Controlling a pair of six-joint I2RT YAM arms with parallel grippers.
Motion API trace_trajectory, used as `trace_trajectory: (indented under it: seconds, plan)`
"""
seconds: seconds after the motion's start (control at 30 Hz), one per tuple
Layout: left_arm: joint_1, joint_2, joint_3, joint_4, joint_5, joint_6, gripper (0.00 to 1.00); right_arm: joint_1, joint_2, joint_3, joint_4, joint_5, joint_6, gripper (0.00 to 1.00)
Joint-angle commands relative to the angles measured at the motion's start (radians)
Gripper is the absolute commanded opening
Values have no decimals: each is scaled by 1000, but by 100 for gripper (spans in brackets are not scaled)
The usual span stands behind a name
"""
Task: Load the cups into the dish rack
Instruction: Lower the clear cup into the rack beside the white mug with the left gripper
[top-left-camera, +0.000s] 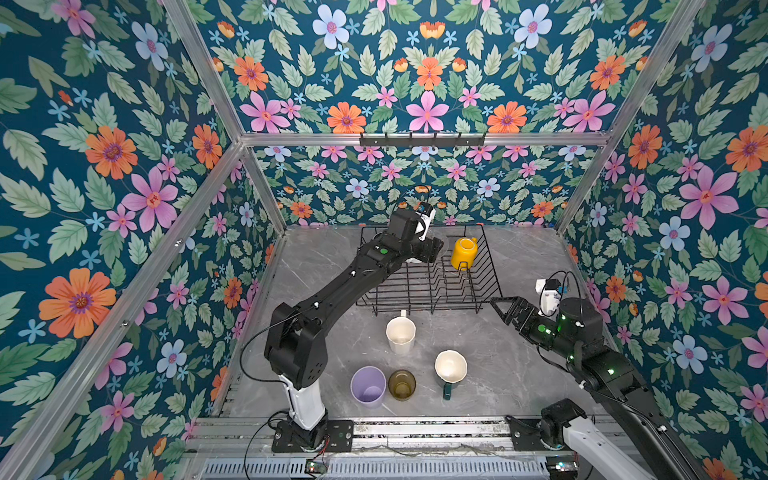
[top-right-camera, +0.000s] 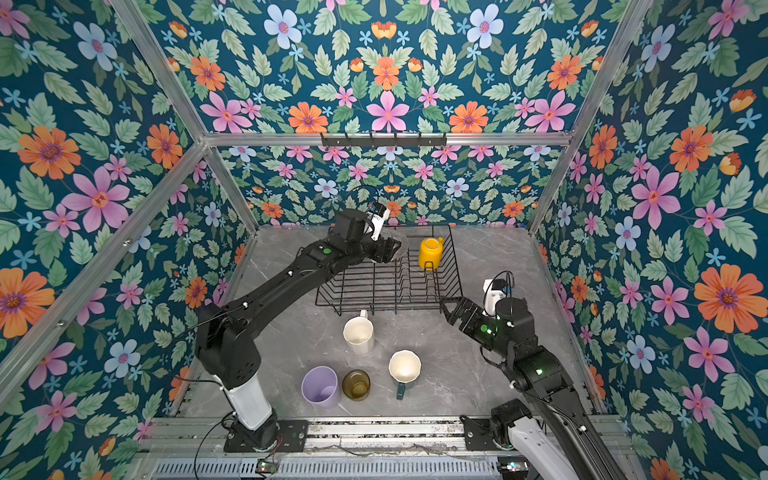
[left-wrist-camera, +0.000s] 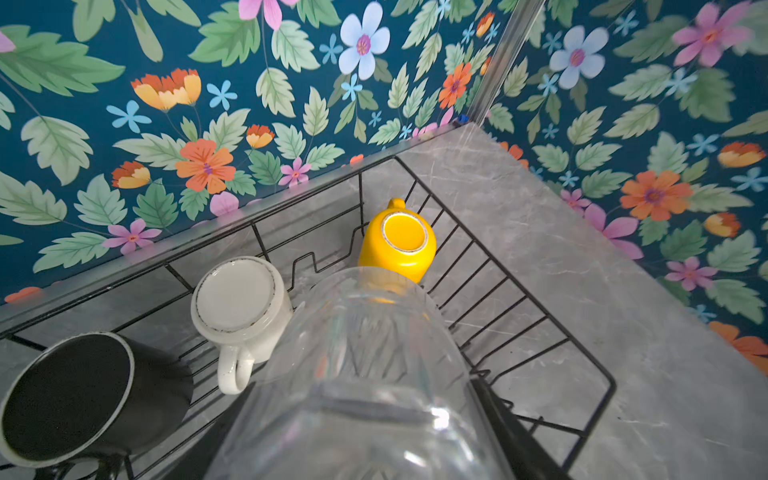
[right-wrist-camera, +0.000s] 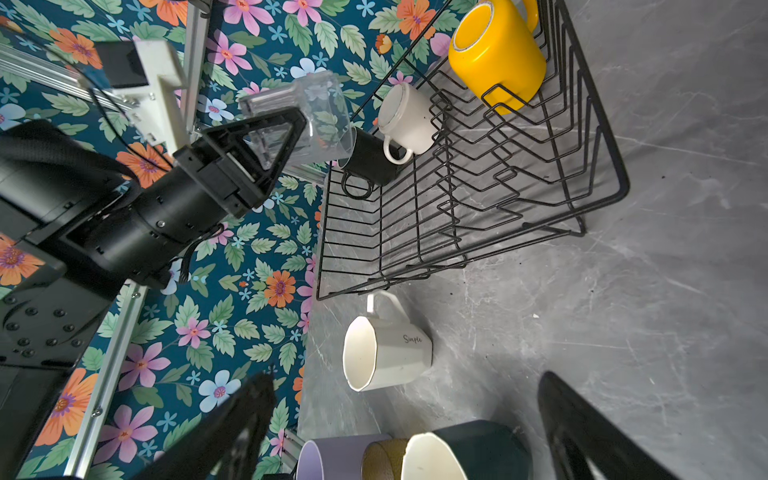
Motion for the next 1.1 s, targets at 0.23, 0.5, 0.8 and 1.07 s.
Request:
trace_trajectory:
  seconds: [0.23, 0.5, 0.8, 1.07]
  plan:
    - [-32, 160, 157, -66, -113, 54, 0, 2, -3, -22, 12, -28, -2, 98]
    - [-42, 257, 213, -65, -135, 59, 0, 1, -8, -35, 18, -32, 5, 98]
    - [-49, 313, 226, -23, -151, 57, 0, 1, -10, -45, 21, -37, 11, 98]
    - [-54, 352, 230, 16, -178, 58, 0, 1, -26, -45, 2, -37, 13, 98]
